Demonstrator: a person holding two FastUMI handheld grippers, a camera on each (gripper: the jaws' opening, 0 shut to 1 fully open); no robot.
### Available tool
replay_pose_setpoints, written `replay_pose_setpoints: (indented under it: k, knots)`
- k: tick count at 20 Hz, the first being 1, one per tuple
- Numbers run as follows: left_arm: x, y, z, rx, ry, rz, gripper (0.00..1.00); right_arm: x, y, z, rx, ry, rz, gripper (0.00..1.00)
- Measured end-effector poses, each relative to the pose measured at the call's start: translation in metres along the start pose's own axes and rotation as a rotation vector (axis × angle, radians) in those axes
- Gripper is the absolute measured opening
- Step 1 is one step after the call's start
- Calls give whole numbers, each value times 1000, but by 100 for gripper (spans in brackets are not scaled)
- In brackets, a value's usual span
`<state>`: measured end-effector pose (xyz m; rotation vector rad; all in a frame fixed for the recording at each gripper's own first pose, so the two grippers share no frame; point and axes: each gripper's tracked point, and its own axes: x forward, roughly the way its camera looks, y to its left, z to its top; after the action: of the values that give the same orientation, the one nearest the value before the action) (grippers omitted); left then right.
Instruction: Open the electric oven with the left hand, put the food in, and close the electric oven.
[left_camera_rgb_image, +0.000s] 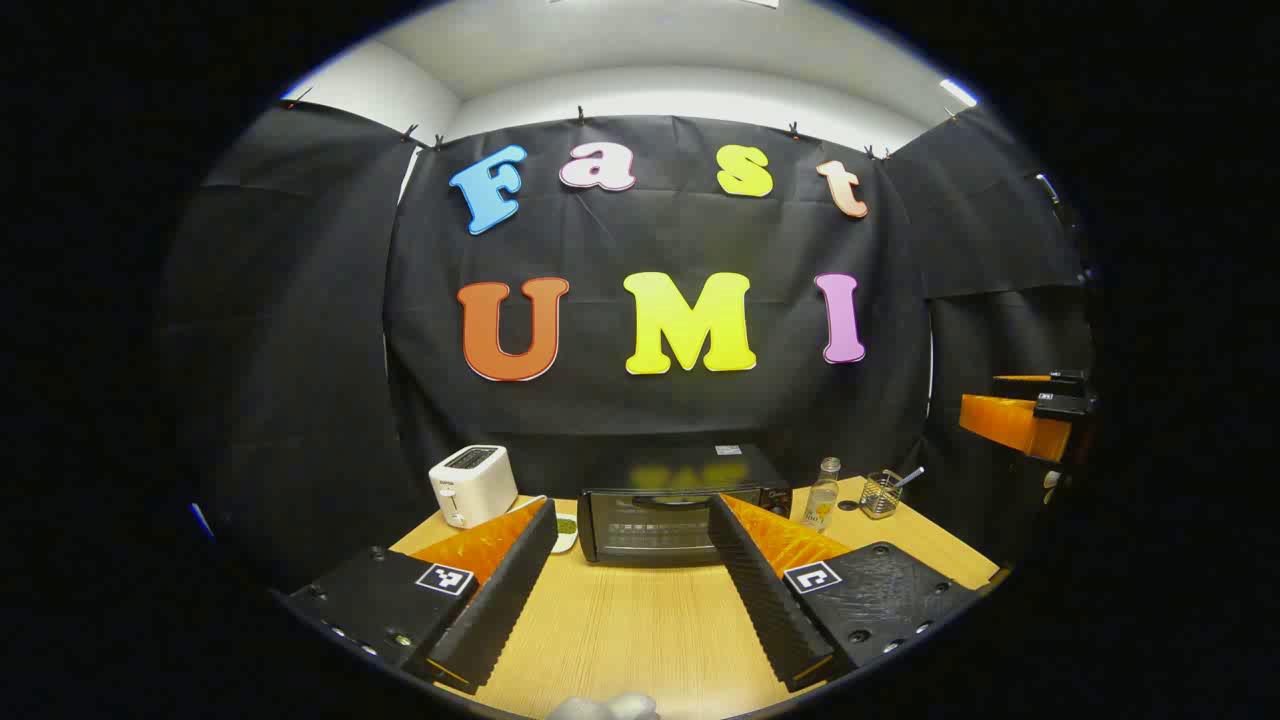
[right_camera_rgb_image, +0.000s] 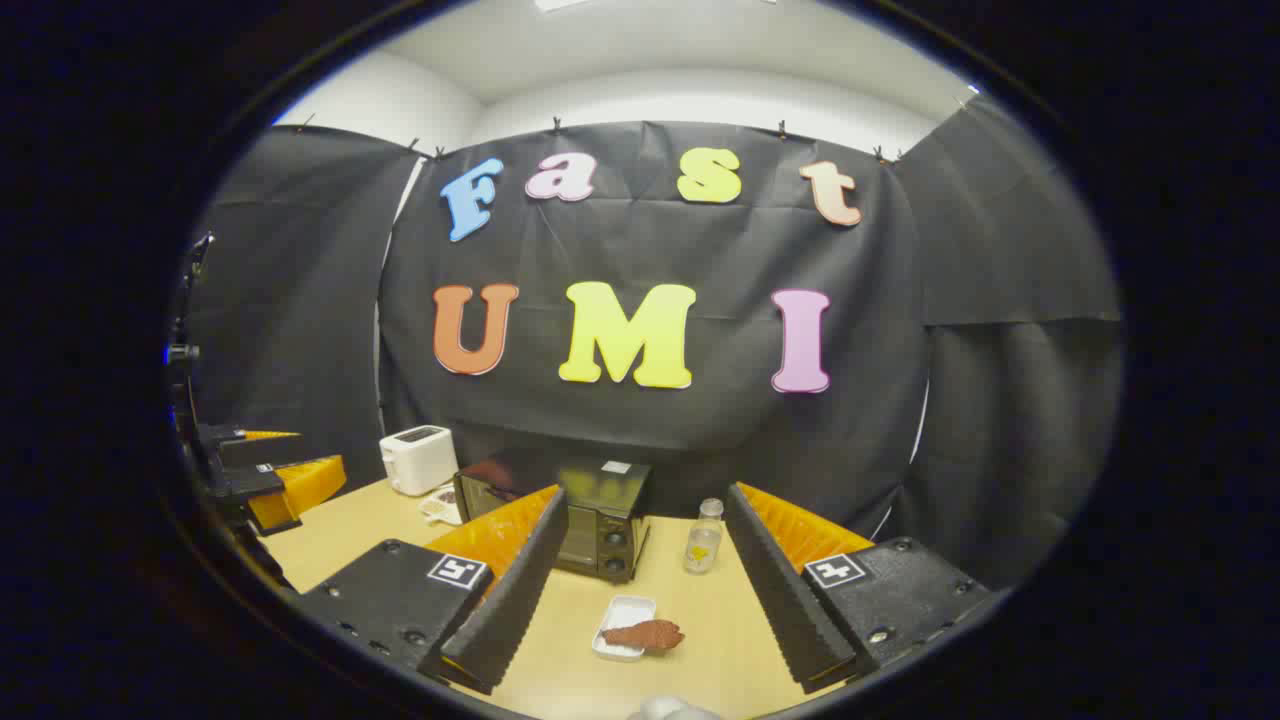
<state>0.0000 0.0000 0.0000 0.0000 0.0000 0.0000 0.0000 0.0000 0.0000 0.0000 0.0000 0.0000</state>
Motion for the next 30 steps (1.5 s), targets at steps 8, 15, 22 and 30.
replay_pose_setpoints:
  k: [8,15,22,30]
  knots:
    - [1,9,-1,6,0,8,97,-2,2,0,-18,4,-9,97]
    - [5,9,-5,10,7,3,96,-1,5,0,-28,10,-7,100]
    - [15,2,-3,18,3,-16,96,-2,-2,-1,-25,14,-21,97]
    - [69,-22,-6,4,-3,-60,96,-8,-19,-10,-19,39,-68,100]
